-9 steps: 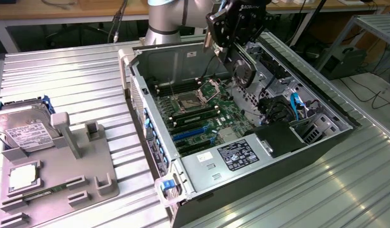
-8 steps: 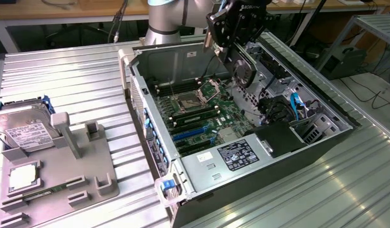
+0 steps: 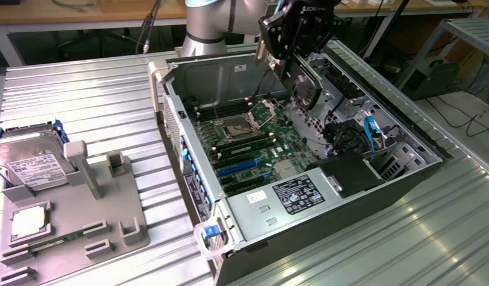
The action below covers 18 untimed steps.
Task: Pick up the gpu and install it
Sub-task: 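Insert the gpu into the slot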
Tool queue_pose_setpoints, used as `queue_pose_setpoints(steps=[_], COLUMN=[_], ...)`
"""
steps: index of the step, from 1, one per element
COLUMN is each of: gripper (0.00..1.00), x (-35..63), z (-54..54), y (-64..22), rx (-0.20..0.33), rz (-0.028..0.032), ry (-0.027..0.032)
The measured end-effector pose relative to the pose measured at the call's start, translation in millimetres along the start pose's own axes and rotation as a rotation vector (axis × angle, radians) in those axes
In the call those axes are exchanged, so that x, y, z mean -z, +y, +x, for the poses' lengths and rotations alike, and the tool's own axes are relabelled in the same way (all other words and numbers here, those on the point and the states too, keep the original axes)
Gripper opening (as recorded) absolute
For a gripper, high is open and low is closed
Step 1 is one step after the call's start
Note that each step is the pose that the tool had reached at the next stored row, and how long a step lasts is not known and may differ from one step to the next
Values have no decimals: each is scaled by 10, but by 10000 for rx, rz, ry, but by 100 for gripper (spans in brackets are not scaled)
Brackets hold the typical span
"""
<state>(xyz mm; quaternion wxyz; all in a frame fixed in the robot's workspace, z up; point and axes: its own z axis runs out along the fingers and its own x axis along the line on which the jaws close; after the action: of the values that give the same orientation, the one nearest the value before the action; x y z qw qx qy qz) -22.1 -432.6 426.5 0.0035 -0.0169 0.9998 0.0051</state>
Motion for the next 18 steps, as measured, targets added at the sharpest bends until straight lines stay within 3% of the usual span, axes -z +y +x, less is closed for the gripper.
queue_pose_setpoints(steps=[9,18], gripper=[31,31], x=[0,-1], z=[-11,-16], y=[0,0], rx=[83,1515], rz=[-1,-10], ry=[1,16])
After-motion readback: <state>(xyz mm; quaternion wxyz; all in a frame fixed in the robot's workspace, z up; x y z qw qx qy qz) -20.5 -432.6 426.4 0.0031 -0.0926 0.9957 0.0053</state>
